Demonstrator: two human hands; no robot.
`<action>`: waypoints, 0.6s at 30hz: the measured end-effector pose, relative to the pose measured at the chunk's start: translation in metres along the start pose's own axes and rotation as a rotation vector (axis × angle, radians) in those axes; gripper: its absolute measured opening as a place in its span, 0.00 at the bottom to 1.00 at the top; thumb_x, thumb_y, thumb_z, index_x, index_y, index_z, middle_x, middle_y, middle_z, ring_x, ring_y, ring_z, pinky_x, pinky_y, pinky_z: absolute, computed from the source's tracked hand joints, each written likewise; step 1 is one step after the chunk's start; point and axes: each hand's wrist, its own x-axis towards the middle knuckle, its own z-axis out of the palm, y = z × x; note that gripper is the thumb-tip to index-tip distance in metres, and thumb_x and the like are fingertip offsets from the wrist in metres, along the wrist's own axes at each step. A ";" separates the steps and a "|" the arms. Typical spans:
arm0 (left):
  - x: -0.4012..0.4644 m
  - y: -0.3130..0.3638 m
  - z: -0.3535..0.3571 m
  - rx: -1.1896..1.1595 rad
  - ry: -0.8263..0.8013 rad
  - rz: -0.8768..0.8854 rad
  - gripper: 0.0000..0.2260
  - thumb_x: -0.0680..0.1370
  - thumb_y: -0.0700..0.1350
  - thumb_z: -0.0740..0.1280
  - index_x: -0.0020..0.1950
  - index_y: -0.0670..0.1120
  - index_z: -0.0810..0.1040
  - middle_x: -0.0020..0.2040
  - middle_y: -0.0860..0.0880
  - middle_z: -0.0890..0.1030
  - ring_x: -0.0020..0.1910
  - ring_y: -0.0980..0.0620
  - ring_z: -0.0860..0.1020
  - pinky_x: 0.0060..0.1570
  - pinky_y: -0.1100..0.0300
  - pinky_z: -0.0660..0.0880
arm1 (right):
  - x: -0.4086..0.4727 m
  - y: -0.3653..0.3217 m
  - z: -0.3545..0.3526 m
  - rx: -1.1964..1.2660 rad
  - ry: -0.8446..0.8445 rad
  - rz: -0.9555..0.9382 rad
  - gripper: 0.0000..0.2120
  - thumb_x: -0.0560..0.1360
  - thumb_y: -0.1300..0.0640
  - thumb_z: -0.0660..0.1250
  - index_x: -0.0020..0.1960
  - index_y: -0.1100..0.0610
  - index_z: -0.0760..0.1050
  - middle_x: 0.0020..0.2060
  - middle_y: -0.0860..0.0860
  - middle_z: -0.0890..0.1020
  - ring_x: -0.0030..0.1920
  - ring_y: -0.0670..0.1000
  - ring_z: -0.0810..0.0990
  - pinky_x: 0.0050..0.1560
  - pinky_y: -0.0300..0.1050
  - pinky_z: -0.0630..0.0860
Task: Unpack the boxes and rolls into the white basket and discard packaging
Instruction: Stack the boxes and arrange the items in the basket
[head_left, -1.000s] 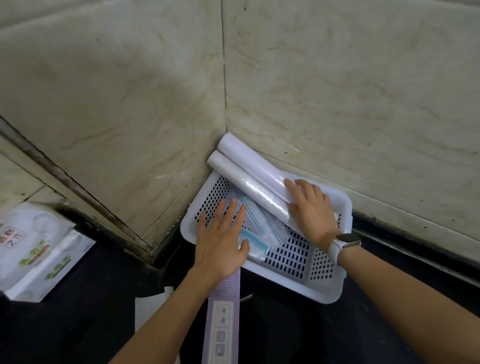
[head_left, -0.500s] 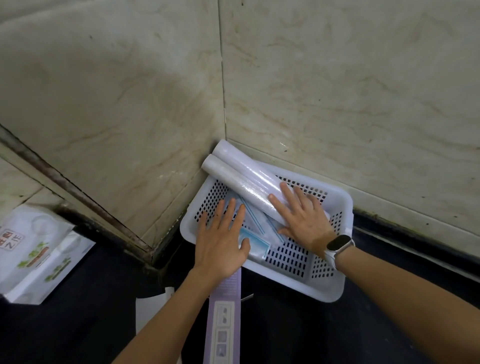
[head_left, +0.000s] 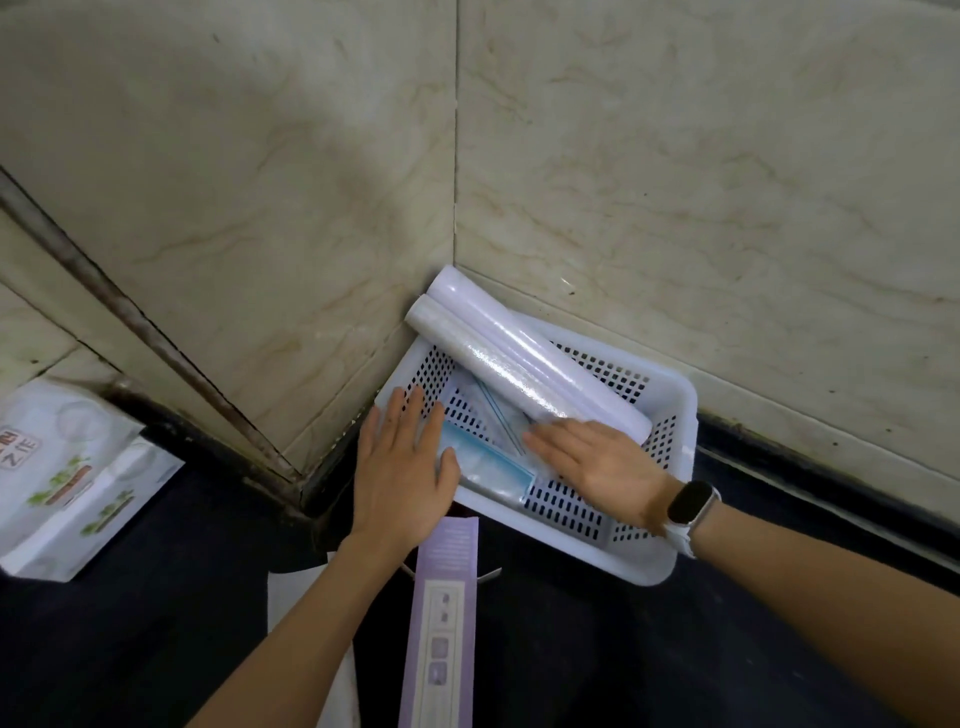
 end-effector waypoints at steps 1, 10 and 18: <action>-0.001 0.000 0.001 -0.001 0.005 -0.005 0.27 0.75 0.52 0.47 0.69 0.42 0.68 0.70 0.39 0.69 0.72 0.41 0.63 0.69 0.45 0.52 | 0.000 -0.004 0.005 -0.041 -0.042 -0.030 0.33 0.57 0.61 0.78 0.61 0.60 0.72 0.55 0.56 0.82 0.54 0.54 0.81 0.52 0.46 0.79; -0.003 -0.001 0.006 -0.012 0.057 -0.004 0.23 0.75 0.49 0.51 0.65 0.42 0.73 0.67 0.40 0.74 0.69 0.41 0.69 0.70 0.45 0.58 | 0.028 -0.035 0.030 -0.133 -0.338 0.197 0.31 0.75 0.62 0.61 0.72 0.64 0.48 0.69 0.73 0.58 0.57 0.68 0.74 0.48 0.57 0.78; -0.003 -0.001 0.008 -0.023 0.074 -0.008 0.22 0.75 0.48 0.51 0.64 0.42 0.74 0.66 0.40 0.75 0.67 0.41 0.71 0.68 0.47 0.55 | 0.015 -0.019 0.041 -0.127 -0.267 0.033 0.18 0.69 0.64 0.58 0.59 0.65 0.66 0.52 0.64 0.81 0.47 0.64 0.82 0.37 0.50 0.82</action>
